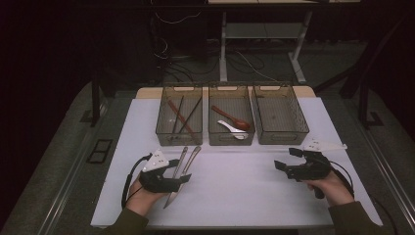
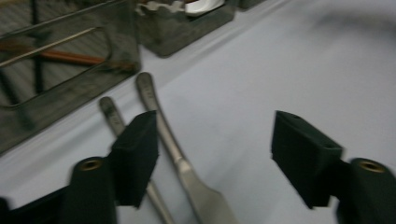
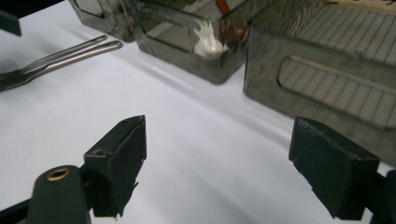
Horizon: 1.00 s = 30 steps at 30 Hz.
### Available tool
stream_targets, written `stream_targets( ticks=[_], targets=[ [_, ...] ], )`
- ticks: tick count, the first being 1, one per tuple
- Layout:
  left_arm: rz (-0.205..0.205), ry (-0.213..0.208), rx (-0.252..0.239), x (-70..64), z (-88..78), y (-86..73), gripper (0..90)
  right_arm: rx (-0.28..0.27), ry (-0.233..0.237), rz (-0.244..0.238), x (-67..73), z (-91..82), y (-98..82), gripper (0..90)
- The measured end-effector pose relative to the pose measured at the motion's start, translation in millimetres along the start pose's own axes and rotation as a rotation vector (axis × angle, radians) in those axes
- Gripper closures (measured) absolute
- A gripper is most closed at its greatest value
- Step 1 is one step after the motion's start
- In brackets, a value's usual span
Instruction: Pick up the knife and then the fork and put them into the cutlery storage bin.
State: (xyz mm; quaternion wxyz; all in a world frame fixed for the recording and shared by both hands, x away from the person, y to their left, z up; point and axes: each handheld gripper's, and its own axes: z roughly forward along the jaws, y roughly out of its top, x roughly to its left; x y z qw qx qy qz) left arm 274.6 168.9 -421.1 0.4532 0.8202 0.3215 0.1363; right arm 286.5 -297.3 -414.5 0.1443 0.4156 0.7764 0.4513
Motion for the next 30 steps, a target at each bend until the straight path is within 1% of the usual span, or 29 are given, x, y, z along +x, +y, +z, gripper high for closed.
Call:
stream_targets(
  ticks=[1, 2, 4, 6, 8, 9, 10, 11, 14, 15, 16, 17, 18, 21, 23, 28, 30],
  targets=[
    [-0.006, 0.011, 0.004, 2.0, -0.5, 0.1, 43.4, 0.001, 0.000, 0.002, 0.2, -1.9, -3.5, 18.6],
    [-0.018, 0.030, 0.009, 5.2, -1.0, 0.0, 48.7, 0.005, -0.001, 0.004, 0.4, -3.4, -6.0, 18.6],
    [-0.044, 0.044, 0.021, 11.1, -1.2, -1.0, 60.0, 0.010, 0.001, 0.005, 1.0, -6.7, -13.7, 18.6],
    [-0.065, 0.044, 0.045, 16.1, -0.1, -2.7, 71.0, 0.029, -0.002, 0.003, 2.4, -9.7, -19.5, 18.6],
    [-0.080, 0.041, 0.077, 19.3, 1.9, -4.4, 79.1, 0.039, -0.003, -0.003, 4.2, -12.0, -25.0, 18.5],
    [-0.085, 0.038, 0.089, 19.5, 3.5, -5.1, 82.5, 0.043, -0.003, -0.008, 5.0, -13.2, -27.4, 18.4],
    [-0.077, 0.038, 0.111, 20.1, 4.6, -5.6, 85.9, 0.045, 0.000, -0.017, 5.5, -14.4, -29.9, 18.2],
    [-0.082, 0.038, 0.126, 19.9, 6.2, -6.4, 88.2, 0.050, 0.001, -0.023, 6.0, -15.8, -32.1, 18.2],
    [-0.098, 0.019, 0.159, 18.2, 10.5, -9.8, 88.9, 0.055, 0.002, -0.026, 5.9, -18.5, -38.0, 18.1],
    [-0.101, 0.020, 0.170, 16.9, 12.2, -11.1, 88.9, 0.058, 0.005, -0.028, 5.4, -19.4, -39.1, 18.1],
    [-0.091, 0.017, 0.189, 17.0, 13.3, -12.0, 88.9, 0.057, 0.004, -0.024, 5.3, -19.6, -40.0, 18.1],
    [-0.099, 0.019, 0.197, 16.2, 14.3, -13.1, 88.9, 0.057, 0.003, -0.026, 4.8, -19.6, -40.4, 18.1],
    [-0.096, 0.025, 0.209, 16.3, 14.8, -13.6, 88.9, 0.051, 0.002, -0.025, 4.5, -19.2, -40.5, 18.1],
    [-0.101, 0.020, 0.207, 16.7, 15.8, -14.5, 88.9, 0.046, 0.001, -0.023, 3.9, -17.7, -40.4, 18.1],
    [-0.099, 0.020, 0.207, 16.2, 16.2, -14.5, 89.0, 0.051, 0.010, -0.029, 4.5, -17.1, -40.9, 18.1],
    [-0.083, 0.042, 0.224, 15.3, 16.0, -13.1, 89.1, 0.049, 0.020, -0.043, 5.3, -15.8, -41.2, 18.1],
    [-0.073, 0.064, 0.234, 15.3, 15.1, -12.6, 89.1, 0.049, 0.020, -0.043, 5.3, -15.9, -41.3, 18.1]
  ],
)
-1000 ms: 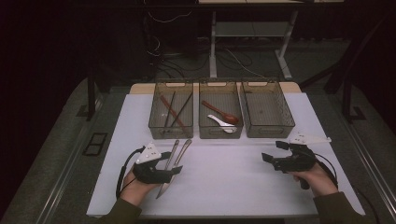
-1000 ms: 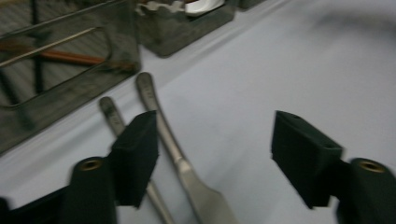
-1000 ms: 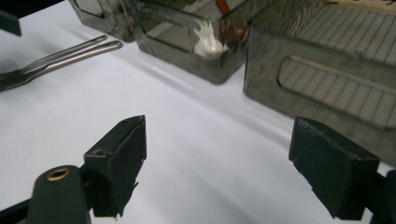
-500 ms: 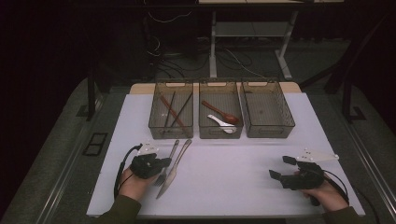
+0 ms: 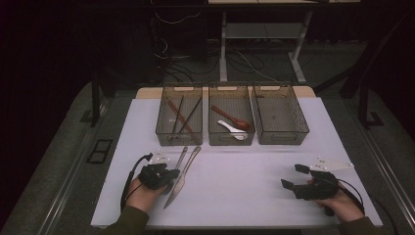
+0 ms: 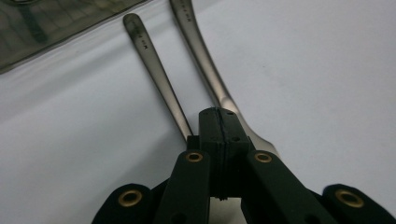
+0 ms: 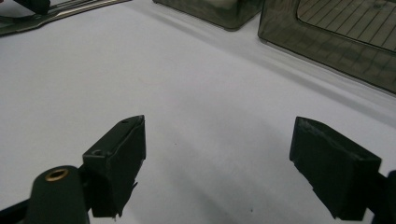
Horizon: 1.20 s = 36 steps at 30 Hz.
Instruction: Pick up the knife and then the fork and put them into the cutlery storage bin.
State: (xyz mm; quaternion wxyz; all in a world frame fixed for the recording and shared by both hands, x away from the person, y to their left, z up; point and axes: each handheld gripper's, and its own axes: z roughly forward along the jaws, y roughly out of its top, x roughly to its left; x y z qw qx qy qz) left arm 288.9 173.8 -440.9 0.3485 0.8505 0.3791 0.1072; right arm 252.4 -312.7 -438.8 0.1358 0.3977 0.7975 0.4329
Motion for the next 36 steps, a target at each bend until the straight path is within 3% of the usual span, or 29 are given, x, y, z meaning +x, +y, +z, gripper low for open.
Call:
stream_targets(
  ticks=[8, 11, 16, 24, 36],
  targets=[
    [-0.002, 0.100, 0.026, 11.4, -6.2, -3.5, 89.1, -0.003, -0.002, 0.003, -0.9, -0.8, -0.3, 18.1],
    [-0.028, 0.066, -0.007, 16.4, -8.8, -5.1, 88.9, -0.003, -0.001, 0.001, -1.0, -0.6, -0.3, 18.1],
    [-0.048, 0.069, -0.066, 24.8, -13.7, 0.7, 81.8, -0.005, 0.002, 0.004, -1.6, -0.7, 0.0, 18.1],
    [-0.049, 0.078, -0.025, 30.7, -0.8, 0.7, 73.9, -0.004, 0.006, 0.003, -1.4, -0.4, 0.2, 18.1],
    [-0.025, 0.100, -0.013, 27.0, 1.4, -0.5, 82.3, -0.002, 0.007, 0.000, -1.4, -0.3, 0.3, 18.2]
  ],
)
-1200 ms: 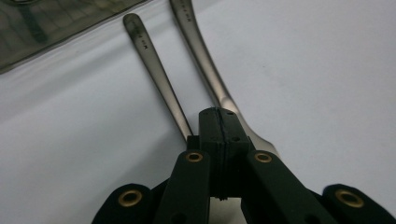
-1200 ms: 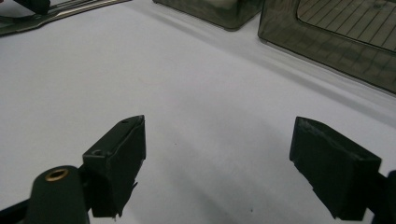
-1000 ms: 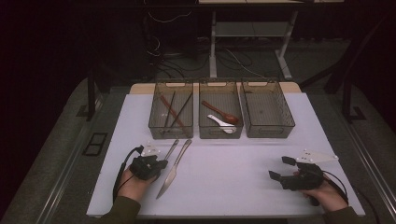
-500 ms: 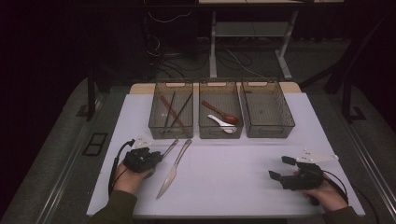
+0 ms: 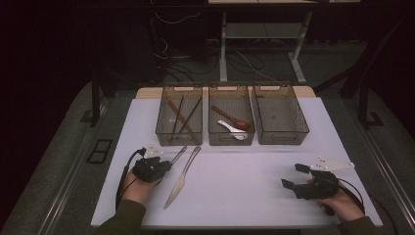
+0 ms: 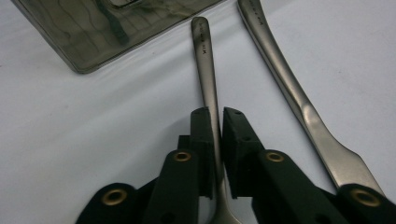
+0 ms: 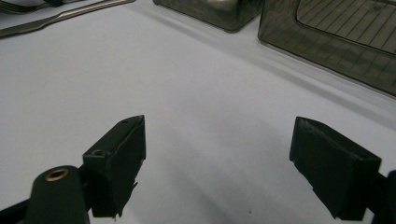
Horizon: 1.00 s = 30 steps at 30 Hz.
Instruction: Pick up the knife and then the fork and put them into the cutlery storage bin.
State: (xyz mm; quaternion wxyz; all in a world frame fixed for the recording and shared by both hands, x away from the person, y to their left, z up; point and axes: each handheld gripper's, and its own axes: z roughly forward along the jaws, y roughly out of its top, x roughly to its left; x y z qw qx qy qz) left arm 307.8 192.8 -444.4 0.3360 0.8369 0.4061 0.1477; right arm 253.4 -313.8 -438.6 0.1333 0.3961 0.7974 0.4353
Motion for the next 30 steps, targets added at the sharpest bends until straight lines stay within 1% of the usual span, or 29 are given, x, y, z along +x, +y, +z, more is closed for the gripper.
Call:
stream_targets(
  ticks=[4, 5, 6, 8, 10, 13, 15, 16, 17, 21, 22, 24, 25, 26, 27, 28, 29, 30],
  targets=[
    [-0.004, -0.004, 0.001, 1.2, -0.4, 0.0, 83.5, 0.000, 0.017, -0.005, -1.7, 0.6, 0.4, 18.2],
    [-0.010, -0.006, 0.000, 1.3, -0.3, 0.1, 83.6, -0.003, 0.023, 0.005, -2.3, 1.1, 0.5, 18.2],
    [-0.015, -0.007, 0.003, 1.6, -0.3, 0.4, 83.7, -0.003, 0.023, 0.010, -3.0, 1.3, 0.7, 18.2],
    [-0.010, -0.007, 0.003, 1.6, -0.5, 0.6, 83.8, -0.003, 0.023, 0.011, -3.6, 1.3, 1.1, 18.2],
    [-0.015, -0.016, 0.004, 3.2, -1.5, 0.5, 83.8, -0.003, 0.023, 0.008, -3.8, 1.2, 1.2, 18.1],
    [-0.026, -0.026, -0.012, 4.7, -4.4, 0.5, 83.9, 0.000, 0.029, 0.009, -4.3, 1.7, 1.3, 18.2],
    [-0.018, -0.029, -0.021, 4.8, -6.4, 1.3, 83.8, 0.007, 0.048, 0.025, -5.2, 2.0, 2.1, 18.2],
    [-0.018, -0.035, -0.020, 4.5, -7.8, 1.8, 83.8, 0.009, 0.053, 0.023, -6.0, 2.3, 2.5, 18.2],
    [-0.009, -0.037, -0.028, 4.4, -8.5, 2.3, 83.8, 0.014, 0.057, 0.030, -6.1, 2.2, 3.2, 18.2],
    [0.004, -0.046, -0.041, 4.1, -13.6, 4.6, 83.9, 0.017, 0.065, 0.031, -7.2, 0.9, 5.2, 18.1],
    [0.010, -0.054, -0.043, 4.2, -15.3, 5.1, 83.8, 0.023, 0.071, 0.041, -7.4, 0.3, 6.0, 18.1],
    [0.008, -0.062, -0.055, 3.6, -18.0, 6.4, 83.8, 0.032, 0.080, 0.050, -8.1, -0.7, 7.5, 16.1],
    [0.014, -0.068, -0.062, 3.6, -19.3, 7.1, 83.8, 0.039, 0.089, 0.046, -8.5, -1.0, 8.4, 13.8],
    [0.014, -0.075, -0.064, 2.9, -21.0, 7.8, 83.8, 0.045, 0.092, 0.041, -7.9, -1.6, 9.2, 13.6],
    [0.020, -0.081, -0.069, 2.4, -22.1, 8.6, 83.8, 0.045, 0.086, 0.022, -7.2, -2.8, 9.8, 13.6],
    [0.024, -0.088, -0.069, 1.1, -23.2, 9.6, 83.8, 0.048, 0.090, 0.009, -6.8, -4.0, 10.7, 13.6],
    [0.032, -0.097, -0.074, -0.3, -24.0, 10.6, 83.8, 0.049, 0.107, 0.001, -7.4, -4.8, 11.7, 13.5],
    [0.039, -0.105, -0.079, -2.0, -24.7, 11.9, 83.8, 0.049, 0.128, 0.005, -8.0, -6.4, 13.0, 13.6]
  ],
)
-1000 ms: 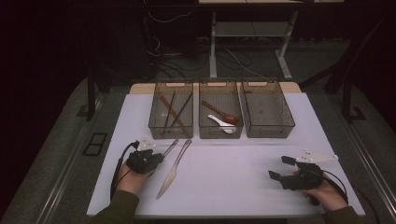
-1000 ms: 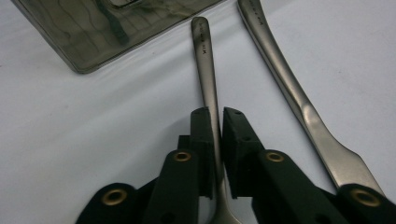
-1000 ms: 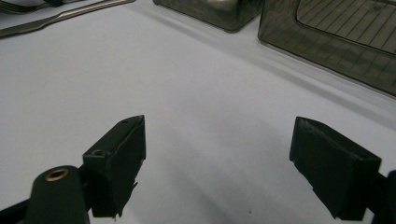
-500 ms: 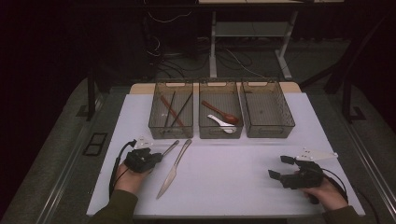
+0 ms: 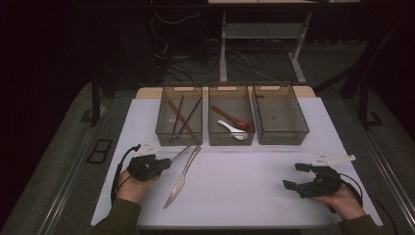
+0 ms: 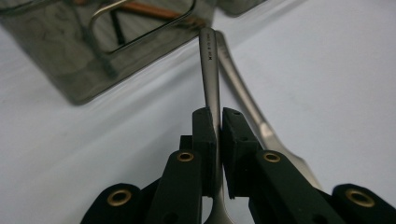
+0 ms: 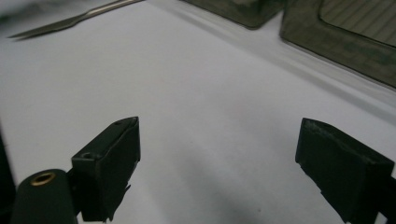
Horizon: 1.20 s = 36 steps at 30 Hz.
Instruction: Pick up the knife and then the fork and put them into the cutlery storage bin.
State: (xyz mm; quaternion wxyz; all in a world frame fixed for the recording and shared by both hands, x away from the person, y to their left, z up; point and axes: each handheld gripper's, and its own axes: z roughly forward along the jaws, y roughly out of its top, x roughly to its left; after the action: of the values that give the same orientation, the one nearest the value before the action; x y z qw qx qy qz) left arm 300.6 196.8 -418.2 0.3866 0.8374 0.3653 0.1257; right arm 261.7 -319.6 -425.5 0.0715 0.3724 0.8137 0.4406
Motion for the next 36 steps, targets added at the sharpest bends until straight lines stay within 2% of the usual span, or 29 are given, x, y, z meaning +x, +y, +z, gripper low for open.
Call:
stream_targets(
  ticks=[3, 7, 11, 17, 21, 26, 29, 33, 35, 36],
  targets=[
    [0.028, -0.037, -0.008, -7.8, 0.3, 5.0, 83.8, -0.003, 0.037, 0.000, -1.5, -3.1, 4.3, 13.9],
    [0.059, -0.100, -0.027, -23.8, 4.6, 14.1, 83.8, 0.020, 0.034, -0.030, -2.4, -2.4, 11.8, 14.1],
    [0.120, -0.165, -0.026, -42.5, 11.8, 25.0, 83.8, 0.026, 0.052, -0.072, -1.0, -1.0, 24.0, 14.2],
    [0.216, -0.270, -0.014, -65.1, 26.0, 38.2, 83.8, 0.022, 0.109, -0.131, 2.4, 2.7, 44.7, 14.3],
    [0.262, -0.328, -0.003, -75.3, 37.6, 46.5, 83.8, 0.032, 0.140, -0.162, 7.6, 12.0, 55.3, 14.3],
    [0.330, -0.401, 0.002, -88.6, 51.7, 59.0, 83.8, 0.073, 0.169, -0.201, 17.0, 27.8, 65.7, 14.7],
    [0.374, -0.438, 0.024, -99.3, 60.6, 66.9, 83.8, 0.095, 0.196, -0.240, 24.4, 37.3, 72.2, 15.2],
    [0.442, -0.491, 0.048, -113.3, 71.2, 75.5, 83.8, 0.130, 0.255, -0.277, 33.8, 49.0, 79.8, 19.8],
    [0.485, -0.512, 0.049, -118.8, 76.3, 80.0, 83.8, 0.149, 0.269, -0.291, 37.8, 55.5, 81.7, 21.8],
    [0.492, -0.521, 0.048, -121.4, 78.3, 81.9, 83.7, 0.158, 0.278, -0.299, 38.7, 59.0, 82.1, 23.2]
  ],
)
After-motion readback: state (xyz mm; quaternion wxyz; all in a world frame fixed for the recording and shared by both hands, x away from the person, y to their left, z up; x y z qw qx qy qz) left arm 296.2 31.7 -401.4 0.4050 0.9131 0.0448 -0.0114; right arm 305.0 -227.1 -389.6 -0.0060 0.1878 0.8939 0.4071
